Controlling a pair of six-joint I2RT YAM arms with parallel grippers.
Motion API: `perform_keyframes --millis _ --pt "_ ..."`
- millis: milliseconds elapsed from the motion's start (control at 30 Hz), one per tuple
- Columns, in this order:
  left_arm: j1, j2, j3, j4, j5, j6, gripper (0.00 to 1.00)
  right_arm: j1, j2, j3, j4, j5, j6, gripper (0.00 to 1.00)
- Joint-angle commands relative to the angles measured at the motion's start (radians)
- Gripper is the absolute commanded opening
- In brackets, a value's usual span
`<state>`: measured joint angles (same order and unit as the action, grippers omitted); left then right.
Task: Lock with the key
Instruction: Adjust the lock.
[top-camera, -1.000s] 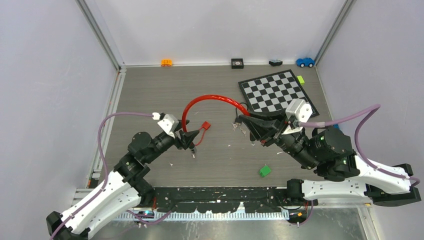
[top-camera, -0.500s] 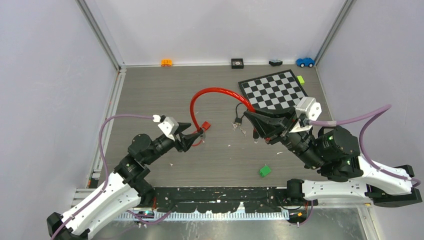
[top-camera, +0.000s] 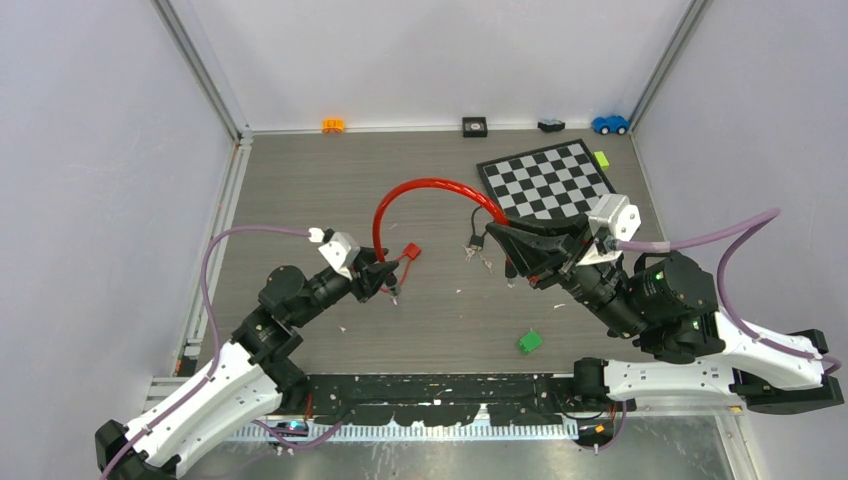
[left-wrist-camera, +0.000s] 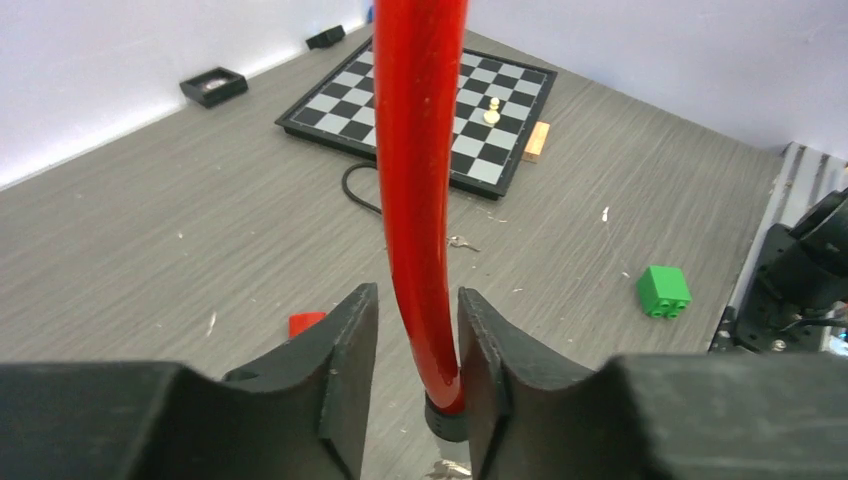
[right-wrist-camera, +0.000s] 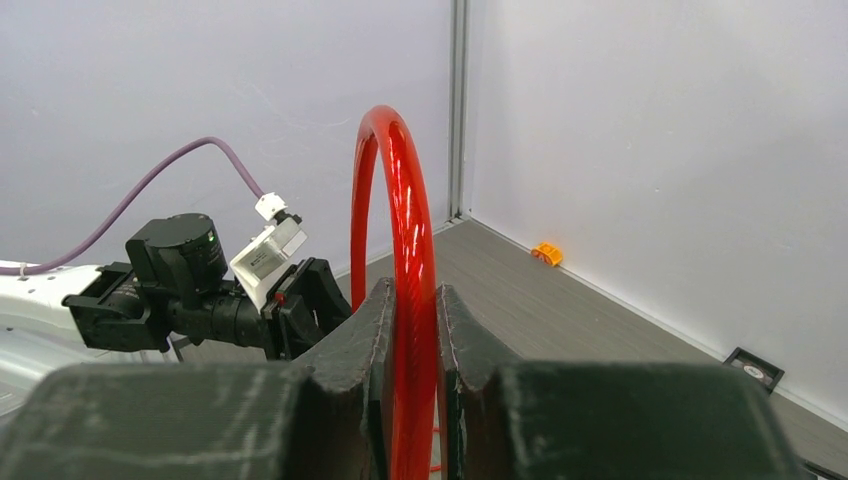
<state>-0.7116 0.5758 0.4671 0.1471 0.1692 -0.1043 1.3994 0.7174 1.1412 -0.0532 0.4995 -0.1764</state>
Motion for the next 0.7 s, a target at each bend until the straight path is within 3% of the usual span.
perform_keyframes --millis 0,67,300,467,667 --pt "0.0 -0.008 -0.002 0.06 0.035 0.005 0.28 0.001 -0.021 0.036 0.121 -0.01 0.016 0.01" --pt "-0.001 -0.009 -0.002 0.063 0.051 0.008 0.18 0.002 -0.024 0.032 0.121 -0.008 0.014 0.01" --pt "0.0 -0.005 -0.005 0.088 0.078 -0.018 0.0 0.001 -0.031 0.005 0.151 0.031 -0.005 0.01" --pt "0.0 0.04 0.039 0.064 0.011 -0.15 0.0 0.001 -0.057 -0.106 0.313 0.073 -0.103 0.01" --pt "0.0 0.097 0.172 -0.105 -0.244 -0.314 0.0 0.001 -0.06 -0.174 0.384 0.108 -0.101 0.01"
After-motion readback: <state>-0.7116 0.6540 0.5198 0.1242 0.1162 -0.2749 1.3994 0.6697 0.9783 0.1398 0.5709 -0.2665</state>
